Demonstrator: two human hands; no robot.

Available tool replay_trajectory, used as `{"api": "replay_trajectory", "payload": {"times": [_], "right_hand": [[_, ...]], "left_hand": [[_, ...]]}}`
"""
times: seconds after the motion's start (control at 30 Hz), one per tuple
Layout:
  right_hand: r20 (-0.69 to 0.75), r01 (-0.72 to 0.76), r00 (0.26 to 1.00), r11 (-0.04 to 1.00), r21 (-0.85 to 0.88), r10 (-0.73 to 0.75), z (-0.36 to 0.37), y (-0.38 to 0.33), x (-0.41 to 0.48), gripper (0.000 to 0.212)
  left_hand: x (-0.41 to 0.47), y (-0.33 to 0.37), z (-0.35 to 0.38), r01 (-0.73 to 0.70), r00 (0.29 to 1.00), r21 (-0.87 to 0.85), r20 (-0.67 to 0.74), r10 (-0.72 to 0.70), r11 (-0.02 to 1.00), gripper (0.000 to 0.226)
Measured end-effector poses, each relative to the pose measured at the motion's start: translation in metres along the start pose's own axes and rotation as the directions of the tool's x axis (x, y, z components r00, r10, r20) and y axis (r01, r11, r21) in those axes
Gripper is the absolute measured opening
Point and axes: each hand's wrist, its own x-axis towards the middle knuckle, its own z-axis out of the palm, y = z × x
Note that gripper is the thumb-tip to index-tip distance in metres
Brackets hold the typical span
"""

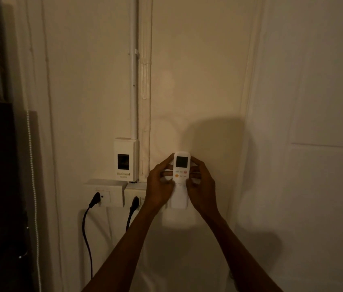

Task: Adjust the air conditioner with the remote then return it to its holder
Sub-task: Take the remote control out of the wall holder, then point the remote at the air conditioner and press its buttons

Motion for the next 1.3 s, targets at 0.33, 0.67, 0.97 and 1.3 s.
{"api": "replay_trajectory", "payload": {"times": [0.33, 0.67, 0.97, 1.3], "right_hand": [[-0.012, 0.026, 1.0, 0.999, -0.023, -0.027, -0.001, -0.01, 0.012, 0.042], [-0.022, 0.097, 0.995, 0.994, -0.045, -0.098, -0.018, -0.057, 0.047, 0.054], [0.019, 0.083, 0.996, 0.994, -0.068, -0.082, -0.035, -0.098, 0.027, 0.058], [0.17, 0.099, 0.981, 0.995, -0.03, -0.093, -0.049, -0.174, -0.011, 0.06]], "left_hand": [[0.006, 0.02, 0.004, -0.03, 0.999, 0.05, -0.034, 0.032, 0.998, 0.065], [0.03, 0.077, -0.002, -0.201, 0.98, 0.205, 0.034, 0.198, 0.958, 0.074], [-0.006, 0.125, -0.009, -0.139, 0.989, 0.197, 0.079, 0.125, 0.971, 0.075], [-0.075, 0.208, -0.031, -0.056, 0.998, 0.261, 0.038, 0.047, 0.964, 0.074]]}}
